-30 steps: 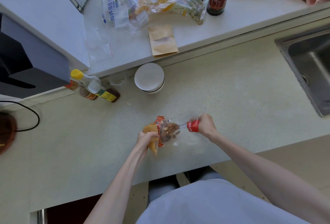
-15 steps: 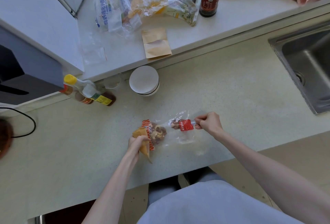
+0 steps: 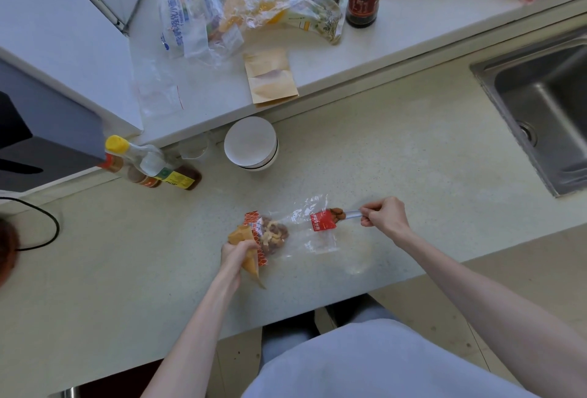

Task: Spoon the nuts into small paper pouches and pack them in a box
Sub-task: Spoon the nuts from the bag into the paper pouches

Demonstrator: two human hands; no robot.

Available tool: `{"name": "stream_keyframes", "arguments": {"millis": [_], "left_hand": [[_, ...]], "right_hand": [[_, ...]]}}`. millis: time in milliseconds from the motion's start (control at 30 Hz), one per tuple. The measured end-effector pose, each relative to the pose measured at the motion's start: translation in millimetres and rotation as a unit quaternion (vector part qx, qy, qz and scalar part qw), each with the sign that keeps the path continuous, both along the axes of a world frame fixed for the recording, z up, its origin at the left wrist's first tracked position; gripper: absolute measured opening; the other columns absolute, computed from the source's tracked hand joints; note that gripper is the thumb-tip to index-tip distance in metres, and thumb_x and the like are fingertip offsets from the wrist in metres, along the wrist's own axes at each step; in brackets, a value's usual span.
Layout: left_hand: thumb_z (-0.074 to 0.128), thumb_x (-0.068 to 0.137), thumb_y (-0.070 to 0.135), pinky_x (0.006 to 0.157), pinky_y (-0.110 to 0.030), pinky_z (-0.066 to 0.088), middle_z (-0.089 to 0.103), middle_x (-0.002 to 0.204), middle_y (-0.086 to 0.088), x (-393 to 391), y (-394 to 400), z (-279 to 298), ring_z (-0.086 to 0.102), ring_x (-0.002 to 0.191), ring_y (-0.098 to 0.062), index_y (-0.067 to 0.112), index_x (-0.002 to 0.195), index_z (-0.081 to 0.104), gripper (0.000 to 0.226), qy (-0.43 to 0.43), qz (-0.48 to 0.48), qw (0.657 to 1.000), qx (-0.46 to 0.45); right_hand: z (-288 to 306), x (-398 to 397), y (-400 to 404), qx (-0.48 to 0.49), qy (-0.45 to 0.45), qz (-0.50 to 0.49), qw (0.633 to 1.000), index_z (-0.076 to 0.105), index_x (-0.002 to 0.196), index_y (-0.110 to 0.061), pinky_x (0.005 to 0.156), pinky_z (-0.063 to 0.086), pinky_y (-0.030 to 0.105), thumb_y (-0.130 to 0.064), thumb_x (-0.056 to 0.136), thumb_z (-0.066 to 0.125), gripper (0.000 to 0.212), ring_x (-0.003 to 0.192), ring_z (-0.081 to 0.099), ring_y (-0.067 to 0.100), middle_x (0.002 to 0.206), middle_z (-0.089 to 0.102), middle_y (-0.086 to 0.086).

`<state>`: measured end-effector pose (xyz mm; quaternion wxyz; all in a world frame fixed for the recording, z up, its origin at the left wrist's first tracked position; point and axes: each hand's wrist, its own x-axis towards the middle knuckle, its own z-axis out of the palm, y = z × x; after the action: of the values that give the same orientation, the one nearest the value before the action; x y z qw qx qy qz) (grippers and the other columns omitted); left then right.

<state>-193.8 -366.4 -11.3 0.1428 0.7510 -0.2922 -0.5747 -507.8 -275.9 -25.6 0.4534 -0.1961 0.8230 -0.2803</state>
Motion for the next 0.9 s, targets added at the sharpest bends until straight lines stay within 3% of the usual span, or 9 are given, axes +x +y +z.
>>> {"name": "stream_keyframes", "arguments": {"millis": [100,233,333,400,533,633,767,900], "left_hand": [[0.069,0.076,0.0,0.057,-0.026,0.048,0.066,0.082,-0.008,1.3,0.6,1.2,0.062,0.072,-0.021,0.014,0.085,0.063,0.018,-0.023,-0.023,0.999,-0.016],[0.068,0.074,-0.001,0.057,-0.026,0.047,0.064,0.079,-0.009,-0.1,-0.9,1.9,0.06,0.077,-0.027,0.007,0.086,0.065,0.014,-0.057,-0.055,0.996,-0.04],[0.07,0.074,0.0,0.072,-0.034,0.052,0.058,0.108,-0.019,-3.5,-6.0,4.7,0.061,0.095,-0.034,-0.002,0.107,0.059,0.035,-0.097,-0.097,0.988,-0.077],[0.072,0.073,0.0,0.087,-0.038,0.049,0.05,0.118,-0.016,-6.8,-9.4,10.0,0.056,0.104,-0.032,0.003,0.111,0.056,0.041,-0.138,-0.151,0.968,-0.145],[0.076,0.07,0.004,0.079,-0.035,0.046,0.061,0.102,-0.005,-27.5,-13.1,30.0,0.058,0.093,-0.026,0.017,0.109,0.055,0.046,-0.142,-0.274,0.915,-0.258],[0.076,0.063,0.0,0.079,-0.035,0.043,0.058,0.098,0.001,-52.4,-15.9,40.7,0.053,0.092,-0.025,0.015,0.112,0.058,0.055,-0.168,-0.361,0.864,-0.307],[0.069,0.07,-0.004,0.081,-0.025,0.031,0.063,0.101,0.001,-83.0,-17.8,56.7,0.049,0.099,-0.023,0.019,0.11,0.06,0.047,-0.151,-0.385,0.833,-0.367],[0.075,0.068,-0.005,0.082,-0.025,0.032,0.064,0.101,0.001,-98.7,-25.3,74.9,0.043,0.092,-0.013,0.016,0.11,0.061,0.049,-0.129,-0.355,0.821,-0.427]], "right_hand": [[5.6,-11.4,7.7,0.002,0.006,-0.014,1.0,0.074,0.09,0.002,0.055,0.054,0.011,0.0,0.085,0.067,0.009,0.053,0.066,0.008,0.065,0.069,0.008],[14.0,-29.9,18.4,0.008,0.015,-0.038,0.999,0.073,0.092,0.005,0.05,0.05,0.008,-0.001,0.086,0.067,0.011,0.05,0.065,0.005,0.066,0.069,0.011],[22.8,-42.9,24.2,0.009,0.022,-0.051,0.998,0.073,0.093,0.006,0.049,0.05,0.008,0.0,0.085,0.067,0.012,0.051,0.065,0.008,0.068,0.07,0.013],[30.9,-49.6,25.5,0.007,0.029,-0.052,0.998,0.073,0.091,0.006,0.047,0.048,0.007,0.001,0.085,0.067,0.01,0.047,0.065,0.006,0.065,0.07,0.011],[54.9,-52.2,16.3,-0.015,0.037,-0.032,0.999,0.073,0.089,0.005,0.049,0.05,0.008,0.002,0.084,0.067,0.009,0.045,0.064,0.004,0.061,0.069,0.008],[81.7,-44.8,1.6,-0.043,0.028,-0.008,0.999,0.074,0.087,0.003,0.052,0.053,0.011,0.001,0.083,0.068,0.007,0.046,0.065,0.006,0.061,0.07,0.009],[126.6,-32.3,-20.6,-0.081,0.01,0.023,0.996,0.075,0.082,-0.002,0.061,0.058,0.017,-0.001,0.083,0.068,0.007,0.052,0.068,0.013,0.064,0.072,0.013],[175.2,-25.7,-40.3,-0.112,-0.004,0.051,0.992,0.075,0.078,-0.004,0.059,0.058,0.019,-0.002,0.083,0.07,0.007,0.051,0.067,0.015,0.062,0.072,0.013]]}}
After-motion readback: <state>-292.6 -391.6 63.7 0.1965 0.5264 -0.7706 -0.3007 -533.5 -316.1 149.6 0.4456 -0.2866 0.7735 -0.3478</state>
